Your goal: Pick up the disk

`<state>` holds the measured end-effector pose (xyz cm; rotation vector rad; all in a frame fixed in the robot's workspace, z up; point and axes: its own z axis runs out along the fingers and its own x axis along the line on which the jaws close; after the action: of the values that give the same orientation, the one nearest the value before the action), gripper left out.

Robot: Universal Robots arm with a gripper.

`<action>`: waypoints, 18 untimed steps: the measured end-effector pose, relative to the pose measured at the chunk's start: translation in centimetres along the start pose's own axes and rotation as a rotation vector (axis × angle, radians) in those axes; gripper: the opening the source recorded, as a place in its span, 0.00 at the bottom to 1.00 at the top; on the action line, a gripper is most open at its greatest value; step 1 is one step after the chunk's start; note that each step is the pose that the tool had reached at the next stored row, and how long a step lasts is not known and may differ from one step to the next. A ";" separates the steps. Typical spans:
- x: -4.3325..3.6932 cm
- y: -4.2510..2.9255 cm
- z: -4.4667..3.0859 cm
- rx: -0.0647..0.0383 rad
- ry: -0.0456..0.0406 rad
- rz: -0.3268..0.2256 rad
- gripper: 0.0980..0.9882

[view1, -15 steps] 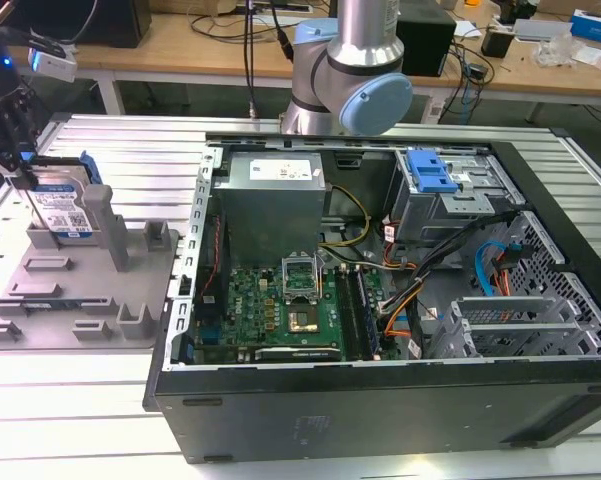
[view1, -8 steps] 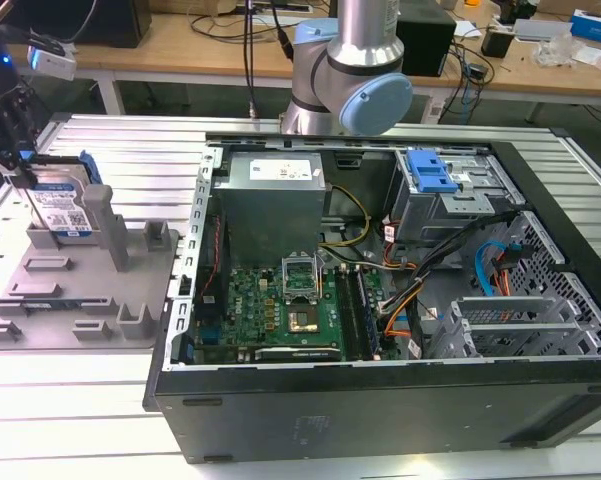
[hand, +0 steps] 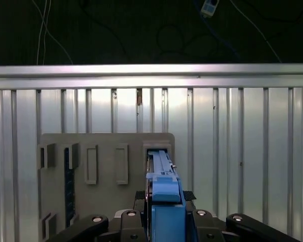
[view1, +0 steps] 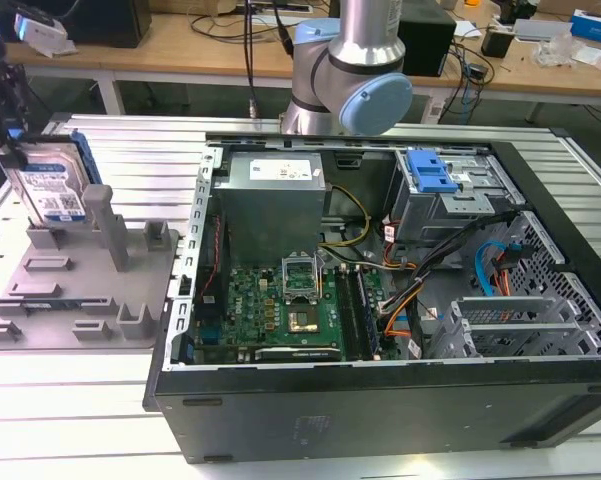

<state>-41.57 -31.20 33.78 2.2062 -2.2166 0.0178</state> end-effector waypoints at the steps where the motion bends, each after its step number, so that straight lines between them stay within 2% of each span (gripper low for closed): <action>1: 0.01 0.00 -0.42 0.000 -0.0001 -0.001 0.30; 11: 0.10 0.01 -5.25 0.000 -0.0008 -0.006 0.30; 12: 0.12 0.01 -6.38 0.000 -0.0011 -0.007 0.30; 13: 0.13 0.01 -7.07 0.000 -0.0014 -0.008 0.30; 16: 0.15 0.02 -8.50 0.000 -0.0018 -0.009 0.30; 18: 0.18 0.02 -9.73 0.000 -0.0021 -0.010 0.30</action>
<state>-41.57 -31.20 43.51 2.2186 -2.2066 0.0156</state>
